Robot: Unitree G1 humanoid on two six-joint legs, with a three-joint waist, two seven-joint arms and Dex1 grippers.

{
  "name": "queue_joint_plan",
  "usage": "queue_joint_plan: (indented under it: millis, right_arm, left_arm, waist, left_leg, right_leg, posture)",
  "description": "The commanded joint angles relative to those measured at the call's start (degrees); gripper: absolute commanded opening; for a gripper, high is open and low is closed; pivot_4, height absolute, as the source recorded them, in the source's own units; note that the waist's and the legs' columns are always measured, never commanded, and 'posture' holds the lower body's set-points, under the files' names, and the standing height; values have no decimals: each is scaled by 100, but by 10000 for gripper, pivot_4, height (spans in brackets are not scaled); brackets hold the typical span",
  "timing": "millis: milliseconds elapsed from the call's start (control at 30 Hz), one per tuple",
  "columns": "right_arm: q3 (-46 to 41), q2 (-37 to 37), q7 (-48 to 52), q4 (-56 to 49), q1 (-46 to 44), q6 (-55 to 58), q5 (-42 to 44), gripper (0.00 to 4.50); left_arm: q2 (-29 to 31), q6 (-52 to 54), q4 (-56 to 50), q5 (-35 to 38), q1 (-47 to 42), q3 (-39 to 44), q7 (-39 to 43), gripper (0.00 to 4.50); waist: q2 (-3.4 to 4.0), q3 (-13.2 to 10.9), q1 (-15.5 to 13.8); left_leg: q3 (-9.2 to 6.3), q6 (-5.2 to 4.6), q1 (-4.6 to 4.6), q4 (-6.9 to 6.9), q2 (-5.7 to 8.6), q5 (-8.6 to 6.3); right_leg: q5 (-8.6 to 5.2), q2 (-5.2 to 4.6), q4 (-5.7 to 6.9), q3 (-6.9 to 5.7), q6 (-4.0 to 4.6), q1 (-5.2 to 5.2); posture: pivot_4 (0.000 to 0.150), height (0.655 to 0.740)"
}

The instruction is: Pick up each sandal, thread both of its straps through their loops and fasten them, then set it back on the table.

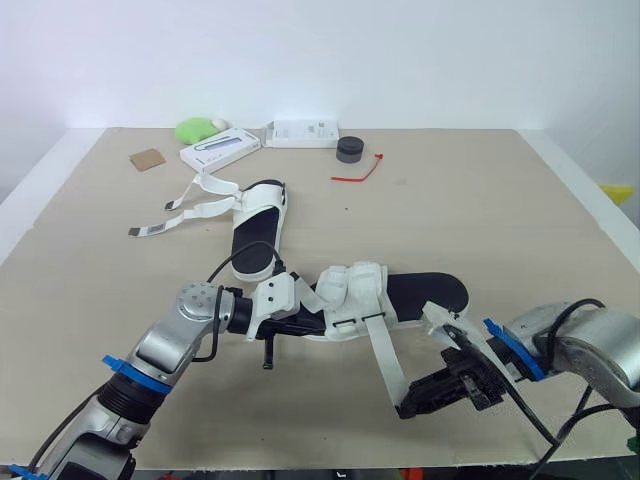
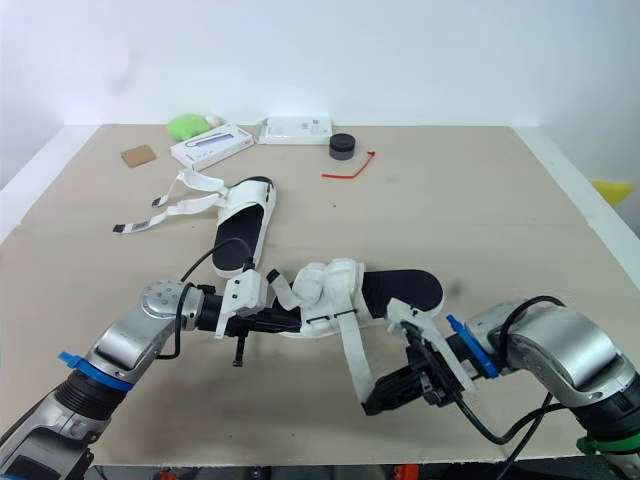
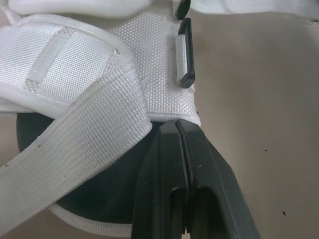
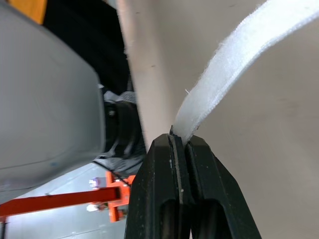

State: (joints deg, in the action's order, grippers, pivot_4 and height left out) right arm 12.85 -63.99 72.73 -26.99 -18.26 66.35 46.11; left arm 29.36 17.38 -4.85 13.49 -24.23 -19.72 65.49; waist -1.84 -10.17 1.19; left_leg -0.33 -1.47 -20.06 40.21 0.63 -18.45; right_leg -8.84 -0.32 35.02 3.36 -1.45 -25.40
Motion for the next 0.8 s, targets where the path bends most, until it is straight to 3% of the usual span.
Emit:
queue_joint_plan:
  millis: [33, 533, 633, 800]
  right_arm:
    - [-128, -151, 160, -223, 73, 19, 198, 286]
    - [-455, 170, -186, -153, -12, 77, 540, 286]
    - [-380, 33, -12, -211, -109, -283, 251, 10137]
    - [-500, -121, 326, -271, 125, -1171, -97, 34084]
  left_arm:
    - [-9, 19, 41, -88, 108, -117, 0, 0]
    - [-5, 13, 102, -100, 83, -121, 22, 0]
    - [-4, 7, 121, -103, 73, -125, 36, 0]
    - [-12, -12, 150, -109, 58, -124, 48, 0]
  waist:
    - [0, 0, 0]
    - [0, 0, 0]
    - [0, 0, 0]
    - [0, 0, 0]
  left_leg:
    - [-1, 0, 0, 0, 0, 0]
    - [-1, 0, -1, 0, 1, 0]
    - [-2, 0, -4, 0, 1, 0]
    - [-1, 0, 4, 1, 1, 0]
  right_leg:
    - [0, 0, 0, -1, 0, 0]
    - [-2, -1, -1, -2, -2, 0]
    - [-2, -2, 0, -1, -2, 2]
    - [-2, -3, -1, -3, -2, 1]
  posture:
    - [1500, 7400]
    - [1500, 7400]
    - [1500, 7400]
    - [1500, 7400]
